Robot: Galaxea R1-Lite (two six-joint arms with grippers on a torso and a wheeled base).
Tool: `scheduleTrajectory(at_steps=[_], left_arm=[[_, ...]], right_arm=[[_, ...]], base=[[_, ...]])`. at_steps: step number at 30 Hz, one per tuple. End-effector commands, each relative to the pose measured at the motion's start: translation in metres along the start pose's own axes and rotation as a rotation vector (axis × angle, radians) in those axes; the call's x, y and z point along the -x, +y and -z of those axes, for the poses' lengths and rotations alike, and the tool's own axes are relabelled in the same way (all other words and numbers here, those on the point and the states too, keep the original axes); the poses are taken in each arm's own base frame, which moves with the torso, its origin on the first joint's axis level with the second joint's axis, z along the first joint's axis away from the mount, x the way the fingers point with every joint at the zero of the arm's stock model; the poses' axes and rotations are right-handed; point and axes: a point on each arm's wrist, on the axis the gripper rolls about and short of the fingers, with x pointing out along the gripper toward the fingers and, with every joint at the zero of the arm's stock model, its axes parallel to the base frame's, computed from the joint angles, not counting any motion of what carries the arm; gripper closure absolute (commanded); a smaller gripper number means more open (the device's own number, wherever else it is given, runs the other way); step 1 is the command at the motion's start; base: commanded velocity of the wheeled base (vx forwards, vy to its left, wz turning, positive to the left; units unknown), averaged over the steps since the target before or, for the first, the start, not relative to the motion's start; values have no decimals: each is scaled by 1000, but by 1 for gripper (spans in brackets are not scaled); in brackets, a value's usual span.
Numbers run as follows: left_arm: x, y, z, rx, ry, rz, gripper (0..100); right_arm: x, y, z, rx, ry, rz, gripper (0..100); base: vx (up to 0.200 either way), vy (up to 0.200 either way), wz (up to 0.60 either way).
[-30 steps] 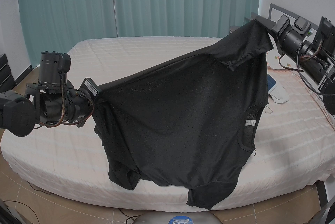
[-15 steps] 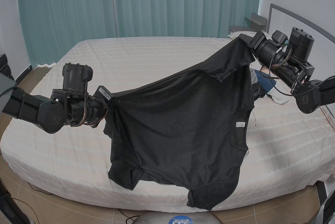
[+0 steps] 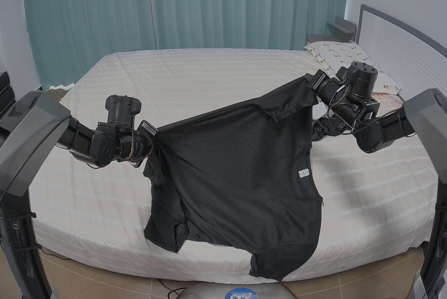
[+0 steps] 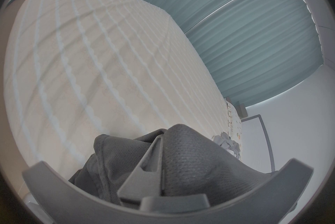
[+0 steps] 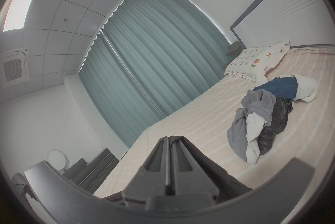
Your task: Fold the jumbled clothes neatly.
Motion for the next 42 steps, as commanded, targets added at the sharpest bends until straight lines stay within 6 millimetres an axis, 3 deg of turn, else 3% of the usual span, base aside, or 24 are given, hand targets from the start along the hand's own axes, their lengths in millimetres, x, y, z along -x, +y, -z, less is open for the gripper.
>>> scheduleTrajectory(at_steps=[1,5,9,15,21,25,28,30,33,36,39,42], left_arm=[[-36,12,5,13,9,-26,0],[-47,8,6,39,5,-11,0],[-51,8,8,41,-6,-18,0],[-52,10,5,26,-33,-29,0],[-47,7,3,-33,-49,-48,0],[-16,-10,-5,-22,144,7,0],[4,-22,-31,10,181,84,0],[7,-26,-41,35,167,100,0],[14,-35,-72,170,145,84,0],[14,-34,-79,226,259,6,0],[2,-28,-80,252,372,-92,0],[-11,-16,-69,191,438,-154,0]], right_arm=[[-27,-35,51,20,48,75,0],[-33,-46,81,22,92,90,0],[-31,-62,99,36,131,162,0],[-28,-78,92,55,131,231,0],[-7,-80,86,61,198,253,0],[19,-81,90,87,315,227,0],[35,-81,94,101,382,210,0],[40,-81,94,103,400,212,0],[60,-82,100,107,461,226,0],[73,-83,104,108,484,235,0],[86,-88,112,105,515,234,0],[96,-93,121,102,544,246,0]], base=[[0,0,0],[0,0,0],[0,0,0],[0,0,0],[0,0,0],[0,0,0],[0,0,0],[0,0,0],[0,0,0],[0,0,0],[0,0,0],[0,0,0]])
